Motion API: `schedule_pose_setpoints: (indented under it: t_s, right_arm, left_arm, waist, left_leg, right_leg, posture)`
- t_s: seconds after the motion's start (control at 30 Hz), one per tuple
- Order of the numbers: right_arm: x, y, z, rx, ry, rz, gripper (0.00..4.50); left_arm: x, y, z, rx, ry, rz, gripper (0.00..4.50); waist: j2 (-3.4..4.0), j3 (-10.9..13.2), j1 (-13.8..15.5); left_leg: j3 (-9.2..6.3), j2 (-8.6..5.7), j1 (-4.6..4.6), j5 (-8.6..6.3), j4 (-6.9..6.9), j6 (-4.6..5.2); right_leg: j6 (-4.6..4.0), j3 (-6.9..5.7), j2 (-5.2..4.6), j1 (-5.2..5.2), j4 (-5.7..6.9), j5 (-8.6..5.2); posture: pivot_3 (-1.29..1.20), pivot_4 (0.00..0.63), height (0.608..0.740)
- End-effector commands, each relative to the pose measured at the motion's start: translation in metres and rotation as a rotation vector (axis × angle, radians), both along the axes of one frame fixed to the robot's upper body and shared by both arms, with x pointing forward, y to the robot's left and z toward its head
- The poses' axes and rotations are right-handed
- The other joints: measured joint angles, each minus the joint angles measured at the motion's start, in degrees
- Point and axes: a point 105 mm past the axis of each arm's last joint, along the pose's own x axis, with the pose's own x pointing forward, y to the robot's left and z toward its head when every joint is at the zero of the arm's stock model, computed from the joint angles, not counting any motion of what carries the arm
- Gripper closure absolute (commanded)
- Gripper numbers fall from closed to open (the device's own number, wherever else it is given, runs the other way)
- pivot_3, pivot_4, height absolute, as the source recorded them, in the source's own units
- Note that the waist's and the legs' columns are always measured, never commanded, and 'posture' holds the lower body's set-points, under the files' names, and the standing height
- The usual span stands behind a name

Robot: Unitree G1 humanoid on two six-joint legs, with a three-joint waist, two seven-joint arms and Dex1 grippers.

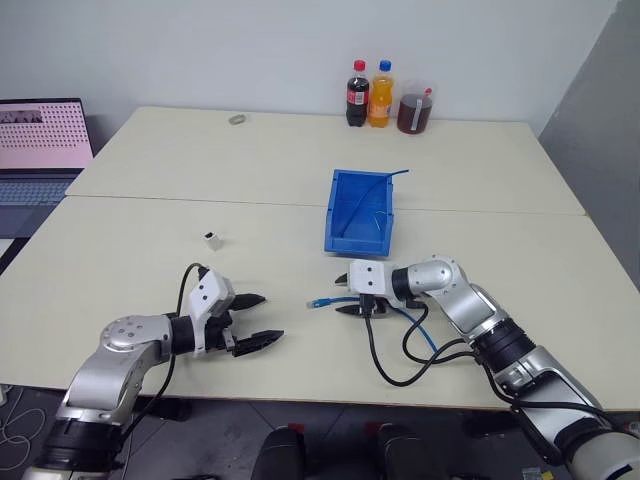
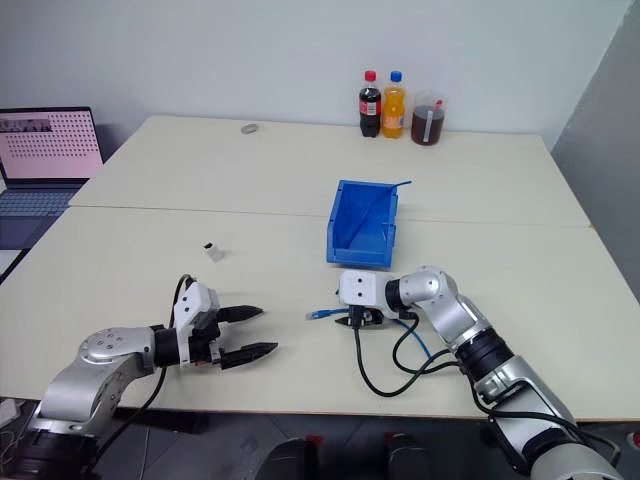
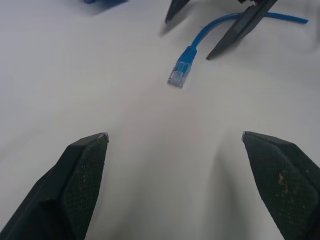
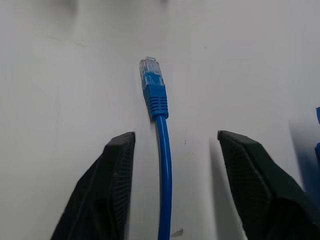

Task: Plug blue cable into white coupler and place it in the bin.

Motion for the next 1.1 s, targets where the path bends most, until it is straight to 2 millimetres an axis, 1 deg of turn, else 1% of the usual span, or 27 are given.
schedule_pose_setpoints:
  t_s: [0.03,0.07,0.17,0.37,0.53,0.63,0.8,0.9,0.93,1.03,1.1]
  right_arm:
    - [-0.022,-0.003,0.022,0.082,0.102,0.041,0.59]
    - [-0.028,-0.005,0.027,0.097,0.119,0.036,0.44]
    - [-0.038,-0.010,0.033,0.121,0.142,0.009,0.44]
    - [-0.055,-0.022,0.034,0.161,0.167,-0.092,0.44]
    - [-0.062,-0.028,0.034,0.179,0.182,-0.156,0.44]
    - [-0.064,-0.035,0.034,0.193,0.191,-0.207,0.44]
    - [-0.066,-0.040,0.035,0.217,0.197,-0.261,0.37]
    - [-0.066,-0.040,0.036,0.231,0.201,-0.279,0.37]
    - [-0.066,-0.041,0.037,0.236,0.202,-0.284,0.37]
    - [-0.066,-0.042,0.040,0.259,0.201,-0.303,0.37]
    - [-0.066,-0.045,0.042,0.275,0.194,-0.318,0.37]
  left_arm:
    - [0.012,-0.012,-0.001,0.031,-0.053,-0.058,0.00]
    - [0.015,-0.016,-0.002,0.035,-0.058,-0.069,0.00]
    - [0.022,-0.025,-0.008,0.056,-0.069,-0.101,0.00]
    - [0.037,-0.047,-0.018,0.100,-0.116,-0.154,0.00]
    - [0.040,-0.052,-0.027,0.135,-0.119,-0.184,0.00]
    - [0.035,-0.057,-0.034,0.165,-0.099,-0.240,0.00]
    - [0.028,-0.064,-0.043,0.182,-0.056,-0.297,0.92]
    - [0.025,-0.065,-0.047,0.198,-0.031,-0.311,1.61]
    - [0.025,-0.064,-0.048,0.205,-0.027,-0.312,1.91]
    - [0.026,-0.064,-0.050,0.220,-0.024,-0.316,2.64]
    - [0.026,-0.066,-0.050,0.219,-0.025,-0.320,3.05]
  waist:
    - [-0.01,0.0,0.4]
    - [0.01,0.0,0.6]
    - [0.02,0.0,0.8]
    - [0.00,0.0,1.0]
    - [-0.01,0.0,1.0]
    - [-0.06,-0.1,1.0]
    - [-0.04,-0.1,1.1]
    - [-0.01,-0.2,1.1]
    - [-0.01,-0.2,1.1]
    - [0.00,-0.2,1.1]
    - [0.01,-0.2,1.1]
  left_leg:
    - [-0.01,0.00,0.00,0.00,0.01,0.00]
    - [-0.03,0.00,0.00,0.00,0.01,0.00]
    - [-0.03,-0.01,-0.01,0.00,0.01,0.00]
    - [-0.07,-0.02,0.00,0.00,0.04,0.00]
    - [-0.08,-0.04,0.00,0.00,0.08,0.00]
    - [-0.10,-0.05,0.01,0.01,0.08,0.00]
    - [-0.10,-0.07,0.02,0.01,0.09,0.00]
    - [-0.11,-0.07,0.03,0.01,0.09,0.00]
    - [-0.11,-0.07,0.03,0.01,0.09,0.00]
    - [-0.12,-0.07,0.04,0.01,0.09,0.00]
    - [-0.13,-0.07,0.06,0.01,0.09,0.00]
  right_leg:
    - [0.00,-0.01,0.01,0.00,0.02,-0.01]
    - [0.00,-0.02,0.01,0.00,0.03,-0.01]
    - [0.00,-0.01,0.02,-0.01,0.06,-0.01]
    - [0.06,-0.04,0.03,0.02,0.09,-0.04]
    - [0.09,-0.02,0.03,0.04,0.07,-0.06]
    - [0.12,-0.04,0.03,0.09,0.06,-0.07]
    - [0.14,-0.01,0.01,0.12,0.02,-0.06]
    - [0.16,-0.03,0.02,0.13,0.02,-0.08]
    - [0.17,-0.03,0.01,0.15,0.01,-0.08]
    - [0.20,-0.03,0.01,0.18,-0.02,-0.09]
    - [0.23,-0.04,0.01,0.21,-0.03,-0.10]
  posture:
    - [0.00,0.150,0.740]
    - [0.00,0.150,0.740]
    - [0.00,0.150,0.740]
    - [0.00,0.150,0.740]
    - [0.00,0.150,0.740]
    - [0.00,0.150,0.740]
    - [0.00,0.150,0.740]
    - [0.00,0.150,0.740]
    - [0.00,0.150,0.740]
    - [0.00,0.150,0.740]
    - [0.00,0.150,0.740]
